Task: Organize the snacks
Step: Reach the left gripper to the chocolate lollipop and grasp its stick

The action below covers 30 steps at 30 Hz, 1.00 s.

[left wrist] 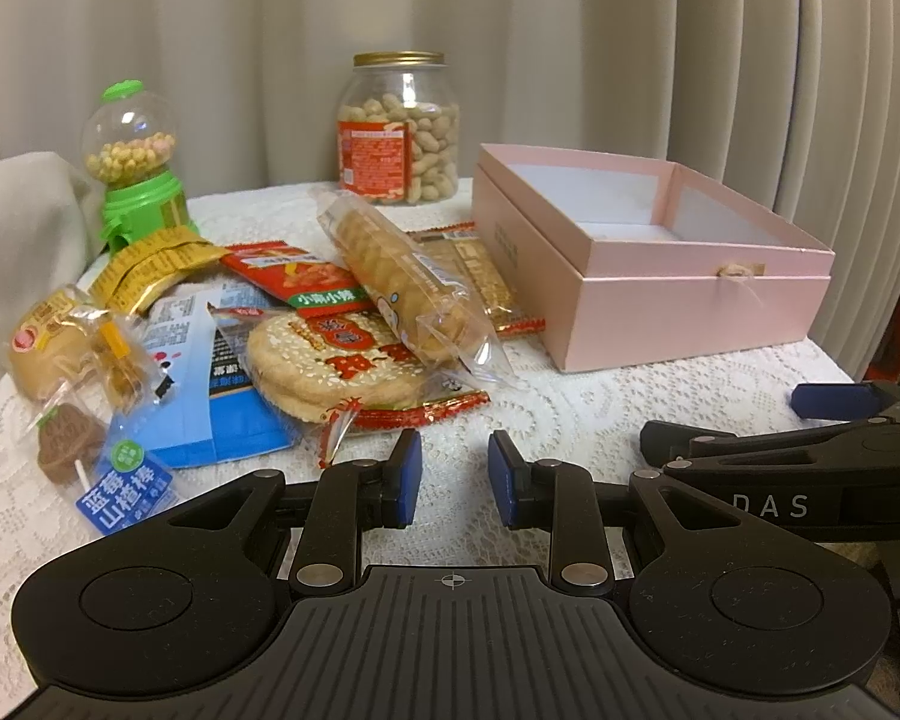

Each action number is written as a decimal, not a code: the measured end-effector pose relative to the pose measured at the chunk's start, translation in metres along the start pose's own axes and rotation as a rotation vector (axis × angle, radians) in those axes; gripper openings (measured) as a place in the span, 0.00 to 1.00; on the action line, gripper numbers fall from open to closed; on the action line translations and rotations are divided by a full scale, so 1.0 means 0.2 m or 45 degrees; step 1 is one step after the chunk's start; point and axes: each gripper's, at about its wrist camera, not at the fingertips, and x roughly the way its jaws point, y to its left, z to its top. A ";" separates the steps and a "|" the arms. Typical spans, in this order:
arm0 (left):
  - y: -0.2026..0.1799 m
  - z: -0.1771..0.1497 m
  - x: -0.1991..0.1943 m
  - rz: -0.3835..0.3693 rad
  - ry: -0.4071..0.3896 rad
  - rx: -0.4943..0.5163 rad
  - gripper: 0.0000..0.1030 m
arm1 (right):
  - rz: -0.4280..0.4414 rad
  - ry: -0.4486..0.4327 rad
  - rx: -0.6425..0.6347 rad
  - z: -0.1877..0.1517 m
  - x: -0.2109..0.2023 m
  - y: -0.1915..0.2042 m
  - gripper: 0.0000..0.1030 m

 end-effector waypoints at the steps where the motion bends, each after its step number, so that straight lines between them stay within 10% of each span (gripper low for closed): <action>1: 0.01 0.00 0.00 -0.025 0.002 -0.015 0.28 | 0.006 0.002 0.003 0.00 0.01 -0.02 1.00; 9: 0.34 0.18 -0.17 -0.247 0.024 -0.059 0.29 | 0.126 0.314 -0.115 0.12 0.05 -0.06 1.00; 17: 0.89 0.23 -0.24 0.012 0.090 -0.455 0.28 | 0.041 0.301 -0.058 0.09 0.04 -0.02 1.00; 21: 0.97 0.18 -0.15 -0.011 0.216 -0.596 0.29 | 0.036 0.250 -0.055 0.06 0.03 -0.03 1.00; 30: 0.74 0.20 -0.01 0.100 0.163 -0.249 0.31 | 0.041 0.125 -0.052 0.00 0.00 -0.05 1.00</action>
